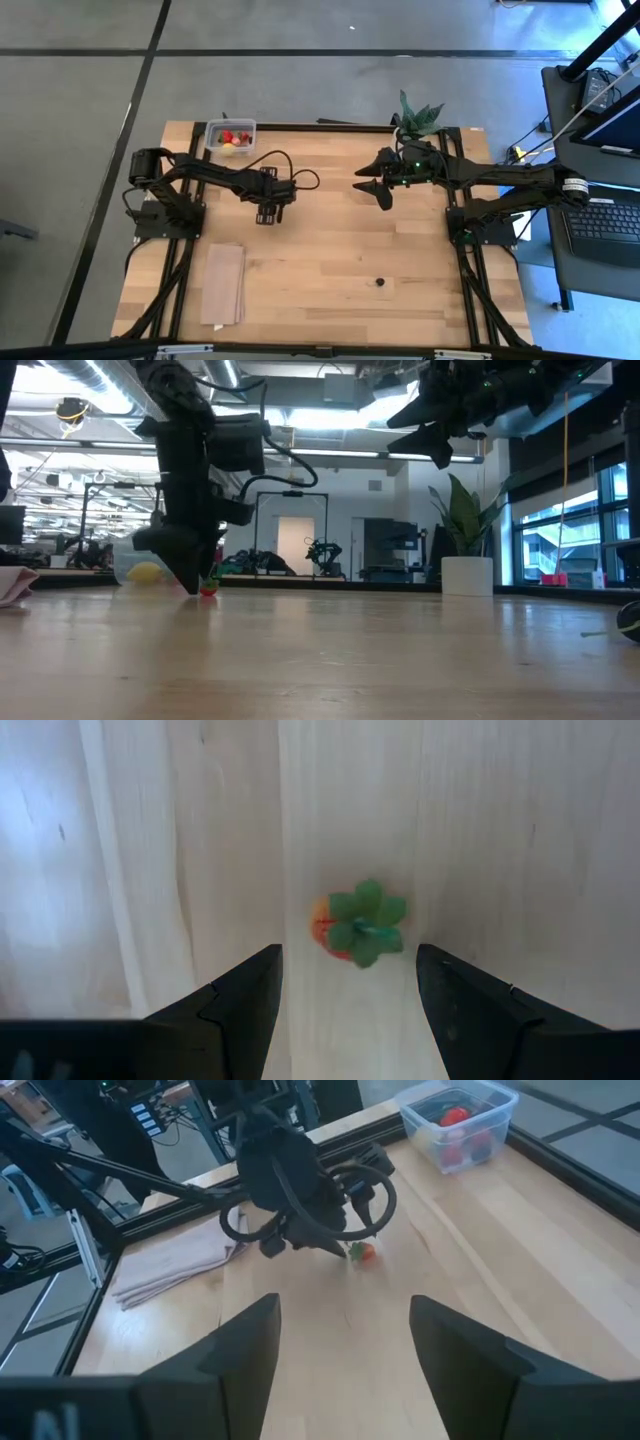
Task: Pick and placing Produce into tupperware
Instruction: Put the red strawberry into the transparent container
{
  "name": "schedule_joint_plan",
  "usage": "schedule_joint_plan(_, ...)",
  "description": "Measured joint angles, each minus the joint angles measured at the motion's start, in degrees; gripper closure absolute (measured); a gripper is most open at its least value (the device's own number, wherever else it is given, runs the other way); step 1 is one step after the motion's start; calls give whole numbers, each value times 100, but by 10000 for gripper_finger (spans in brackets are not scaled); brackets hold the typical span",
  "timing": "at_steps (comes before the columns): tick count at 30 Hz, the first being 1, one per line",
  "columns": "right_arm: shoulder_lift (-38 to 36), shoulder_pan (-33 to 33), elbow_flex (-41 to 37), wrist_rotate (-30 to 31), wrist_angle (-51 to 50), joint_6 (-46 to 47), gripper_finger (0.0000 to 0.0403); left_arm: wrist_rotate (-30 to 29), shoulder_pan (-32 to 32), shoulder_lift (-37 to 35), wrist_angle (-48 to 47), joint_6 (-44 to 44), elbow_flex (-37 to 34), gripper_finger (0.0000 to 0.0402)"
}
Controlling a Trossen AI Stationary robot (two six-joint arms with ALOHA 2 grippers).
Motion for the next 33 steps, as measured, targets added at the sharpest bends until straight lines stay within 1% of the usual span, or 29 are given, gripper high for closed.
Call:
schedule_joint_plan(6,0,0,0,0,22,2,178,2,17,-9,339,-64,-139,178)
schedule_joint_plan(16,0,0,0,1,62,2,178,6,49,-11,499,-122,-157,178)
schedule_joint_plan(18,0,0,0,0,70,4,178,111,120,-5,514,-249,-157,178)
schedule_joint_plan(22,0,0,0,0,72,4,178,531,322,7,528,-348,-152,178)
schedule_joint_plan(29,0,0,0,1,72,4,178,725,509,12,556,-344,-152,179)
schedule_joint_plan(33,0,0,0,0,72,4,178,801,545,15,585,-358,-152,187)
